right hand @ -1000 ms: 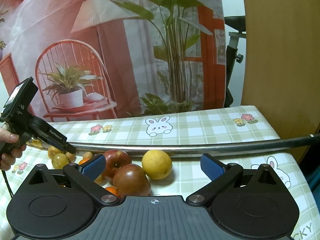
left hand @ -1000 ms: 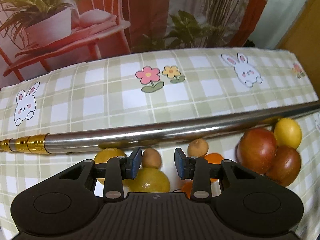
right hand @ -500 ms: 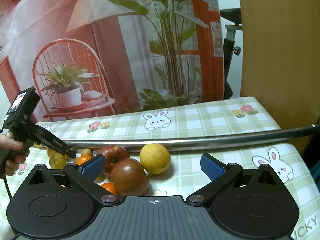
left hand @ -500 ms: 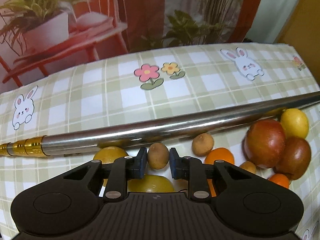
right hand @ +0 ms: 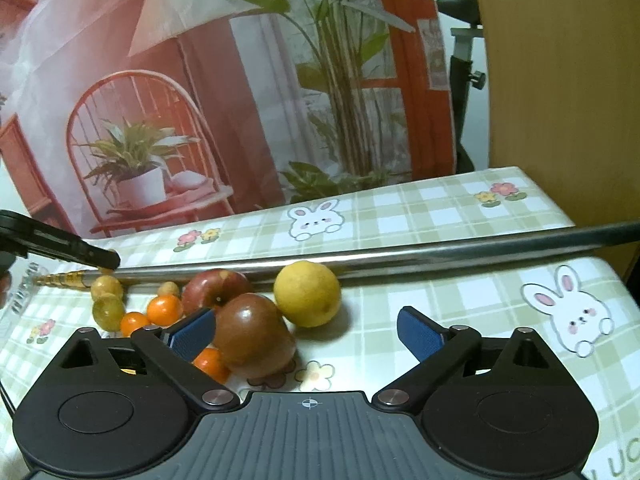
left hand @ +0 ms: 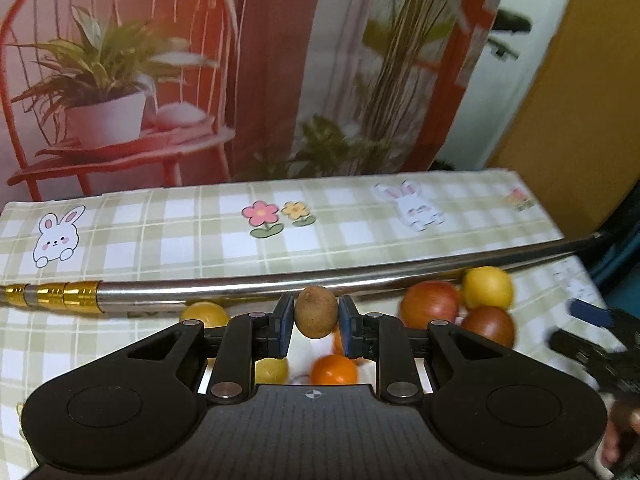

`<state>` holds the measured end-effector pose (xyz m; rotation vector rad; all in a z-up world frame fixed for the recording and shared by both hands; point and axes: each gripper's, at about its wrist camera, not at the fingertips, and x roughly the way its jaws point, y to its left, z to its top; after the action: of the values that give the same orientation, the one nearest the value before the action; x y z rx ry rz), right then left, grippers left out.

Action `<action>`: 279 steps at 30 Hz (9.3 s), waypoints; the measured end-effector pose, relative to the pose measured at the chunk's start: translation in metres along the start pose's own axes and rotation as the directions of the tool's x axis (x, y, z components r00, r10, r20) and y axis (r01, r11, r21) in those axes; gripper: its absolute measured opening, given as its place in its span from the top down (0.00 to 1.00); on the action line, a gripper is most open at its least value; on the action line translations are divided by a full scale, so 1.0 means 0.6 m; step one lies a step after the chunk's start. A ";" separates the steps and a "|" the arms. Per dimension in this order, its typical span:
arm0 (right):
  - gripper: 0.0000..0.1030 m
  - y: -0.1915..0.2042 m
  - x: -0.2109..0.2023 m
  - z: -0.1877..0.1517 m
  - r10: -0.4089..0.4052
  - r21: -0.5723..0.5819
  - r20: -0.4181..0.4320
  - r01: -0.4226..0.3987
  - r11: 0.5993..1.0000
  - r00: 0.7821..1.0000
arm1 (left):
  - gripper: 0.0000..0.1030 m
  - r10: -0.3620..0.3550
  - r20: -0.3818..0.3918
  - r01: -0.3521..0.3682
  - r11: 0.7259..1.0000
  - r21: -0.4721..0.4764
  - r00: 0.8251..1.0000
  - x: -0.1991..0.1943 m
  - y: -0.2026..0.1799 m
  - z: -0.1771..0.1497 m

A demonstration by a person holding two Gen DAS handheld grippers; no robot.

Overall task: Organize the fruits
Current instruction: 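Grasp the brown kiwi with the left gripper while the right gripper approaches the yellow grapefruit, then lift the kiwi with the left gripper while the right gripper grasps the yellow grapefruit, then lower the kiwi and grapefruit onto the cream plate and open both grippers, then move both tools back toward the fruit pile, then grasp a small orange with the left gripper while the right gripper grasps a red apple, then carry the orange and the red apple over the cream plate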

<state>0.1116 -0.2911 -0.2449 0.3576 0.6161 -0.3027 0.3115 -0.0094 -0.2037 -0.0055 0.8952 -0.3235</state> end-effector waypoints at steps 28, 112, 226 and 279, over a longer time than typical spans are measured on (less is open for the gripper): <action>0.48 -0.057 0.165 0.035 0.078 0.257 -0.147 -0.038 0.966 0.986 | 0.75 -0.032 0.099 0.046 0.989 -0.143 0.995 -0.124 0.015 -0.095; 0.46 0.185 -0.093 -0.179 0.173 -0.138 -0.139 -0.192 0.972 0.975 | 0.59 0.121 0.067 -0.115 0.990 -0.084 0.990 -0.132 -0.074 -0.366; 0.67 0.034 0.022 -0.012 -0.010 -0.274 -0.056 -0.005 0.962 0.998 | 0.63 -0.030 0.108 0.050 0.979 -0.196 0.994 -0.092 -0.014 -0.201; 0.44 0.061 -0.006 -0.074 0.040 -0.148 -0.064 -0.049 0.988 0.997 | 0.63 -0.050 0.082 0.062 0.986 -0.157 0.995 -0.124 -0.019 -0.264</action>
<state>0.1003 -0.2395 -0.2680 0.2362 0.6852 -0.2023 0.1440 0.0210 -0.2449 -0.1908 0.8423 -0.3013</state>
